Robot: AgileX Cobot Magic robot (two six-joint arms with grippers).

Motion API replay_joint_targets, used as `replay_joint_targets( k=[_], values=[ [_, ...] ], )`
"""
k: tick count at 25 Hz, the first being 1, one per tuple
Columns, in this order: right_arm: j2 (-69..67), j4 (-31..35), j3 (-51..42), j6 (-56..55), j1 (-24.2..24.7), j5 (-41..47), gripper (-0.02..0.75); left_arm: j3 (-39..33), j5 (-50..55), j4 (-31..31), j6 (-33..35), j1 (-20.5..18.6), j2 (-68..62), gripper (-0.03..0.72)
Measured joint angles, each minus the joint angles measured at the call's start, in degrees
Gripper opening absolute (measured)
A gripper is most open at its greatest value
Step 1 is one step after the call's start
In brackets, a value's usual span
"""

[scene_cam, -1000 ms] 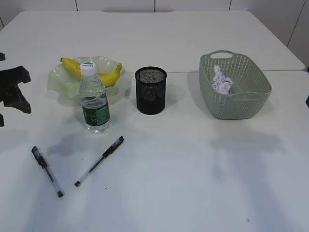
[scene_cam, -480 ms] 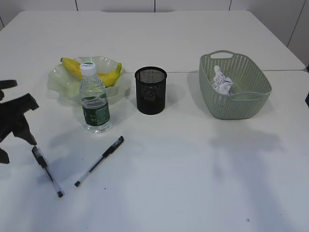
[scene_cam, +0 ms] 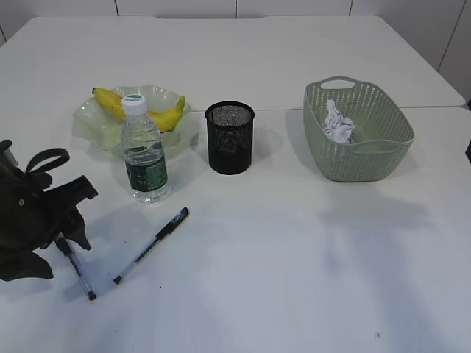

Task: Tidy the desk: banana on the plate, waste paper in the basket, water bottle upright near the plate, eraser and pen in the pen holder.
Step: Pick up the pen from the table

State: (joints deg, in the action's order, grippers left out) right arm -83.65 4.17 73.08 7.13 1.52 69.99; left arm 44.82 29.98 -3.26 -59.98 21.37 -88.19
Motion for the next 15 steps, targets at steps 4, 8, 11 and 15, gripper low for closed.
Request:
replay_joint_targets(
  k=[4, 8, 11, 15],
  values=[
    [0.00, 0.00, 0.00, 0.00, 0.00, 0.00, 0.411, 0.00, -0.22, 0.00, -0.46, 0.00, -4.16, 0.392],
    [0.00, 0.00, 0.00, 0.00, 0.00, 0.00, 0.411, 0.00, -0.90, 0.00, -0.56, 0.00, -6.00, 0.392],
    [0.00, 0.00, 0.00, 0.00, 0.00, 0.00, 0.411, 0.00, -1.67, 0.00, -0.49, 0.00, -7.46, 0.392],
    [0.00, 0.00, 0.00, 0.00, 0.00, 0.00, 0.411, 0.00, -2.09, 0.00, -0.49, 0.00, -9.81, 0.391]
  ],
)
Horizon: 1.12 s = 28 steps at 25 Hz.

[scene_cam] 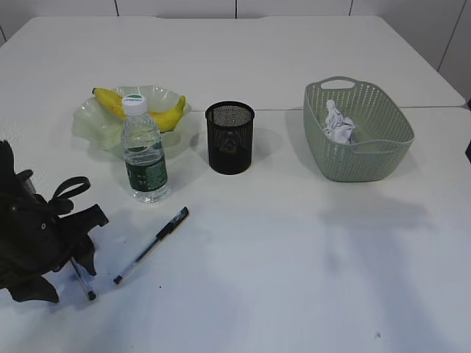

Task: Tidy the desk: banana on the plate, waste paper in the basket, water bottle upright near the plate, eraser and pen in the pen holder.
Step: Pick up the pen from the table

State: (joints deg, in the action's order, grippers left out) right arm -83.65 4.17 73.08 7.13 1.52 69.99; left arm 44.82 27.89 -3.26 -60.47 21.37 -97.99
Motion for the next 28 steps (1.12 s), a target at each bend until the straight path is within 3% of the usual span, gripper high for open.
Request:
replay_joint_targets(
  k=[18, 28],
  values=[
    [0.00, 0.00, 0.00, 0.00, 0.00, -0.85, 0.411, 0.37, -2.84, -0.39, -0.09, 1.62, -3.99, 0.382],
    [0.00, 0.00, 0.00, 0.00, 0.00, -1.05, 0.411, 0.37, -1.48, -1.46, -0.79, 1.62, -4.12, 0.221]
  ],
)
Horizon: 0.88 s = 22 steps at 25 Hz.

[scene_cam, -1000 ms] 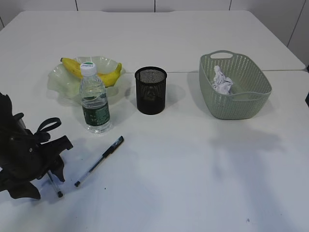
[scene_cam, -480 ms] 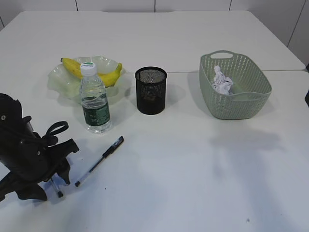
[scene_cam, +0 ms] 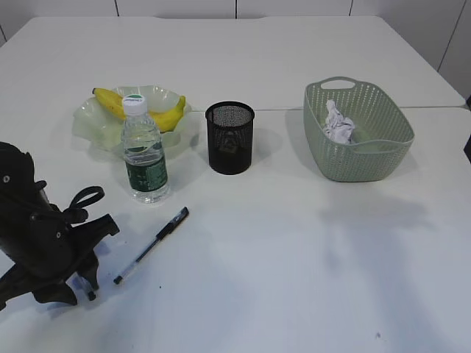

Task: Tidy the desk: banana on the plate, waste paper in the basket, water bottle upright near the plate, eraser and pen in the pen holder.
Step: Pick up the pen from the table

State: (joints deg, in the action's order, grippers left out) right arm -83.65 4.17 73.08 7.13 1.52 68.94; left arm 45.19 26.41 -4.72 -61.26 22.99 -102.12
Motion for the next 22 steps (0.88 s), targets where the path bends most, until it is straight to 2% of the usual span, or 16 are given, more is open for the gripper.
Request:
replay_joint_targets(
  k=[13, 22],
  values=[
    [0.00, 0.00, 0.00, -0.09, 0.00, 0.00, 0.411, 0.79, 2.36, -0.05, -1.58, 0.00, -1.45, 0.051],
    [0.00, 0.00, 0.00, -0.09, 0.00, 0.00, 0.411, 0.79, 2.36, 1.09, -1.70, 0.00, -0.93, 0.030]
  ],
)
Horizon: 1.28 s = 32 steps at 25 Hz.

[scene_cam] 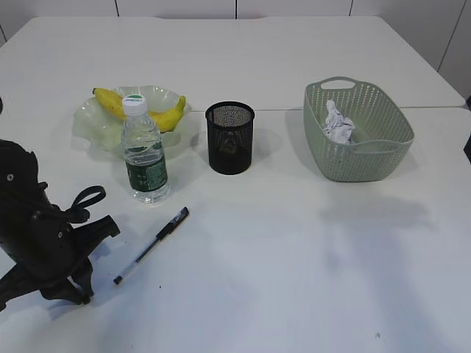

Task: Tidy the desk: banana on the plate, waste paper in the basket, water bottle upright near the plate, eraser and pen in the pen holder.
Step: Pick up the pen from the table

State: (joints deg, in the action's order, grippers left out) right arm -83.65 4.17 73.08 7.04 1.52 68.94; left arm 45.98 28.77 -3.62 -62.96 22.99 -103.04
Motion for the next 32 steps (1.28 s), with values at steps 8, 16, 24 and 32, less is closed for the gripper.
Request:
replay_joint_targets(
  k=[8, 16, 24, 32],
  values=[
    [0.00, 0.00, 0.00, 0.00, 0.00, -0.14, 0.411, -0.96, -0.38, 6.16, 0.00, 0.00, 4.01, 0.029],
    [0.00, 0.00, 0.00, 0.00, 0.00, -0.14, 0.411, -1.06, -1.87, 9.80, 0.24, 0.00, 12.27, 0.029],
    [0.00, 0.00, 0.00, 0.00, 0.00, -0.25, 0.411, -1.20, -3.83, 12.65, 12.36, 0.00, 20.09, 0.029],
    [0.00, 0.00, 0.00, 0.00, 0.00, -0.25, 0.411, -1.23, -3.96, 12.14, 20.39, 0.00, 24.91, 0.029]
  ],
)
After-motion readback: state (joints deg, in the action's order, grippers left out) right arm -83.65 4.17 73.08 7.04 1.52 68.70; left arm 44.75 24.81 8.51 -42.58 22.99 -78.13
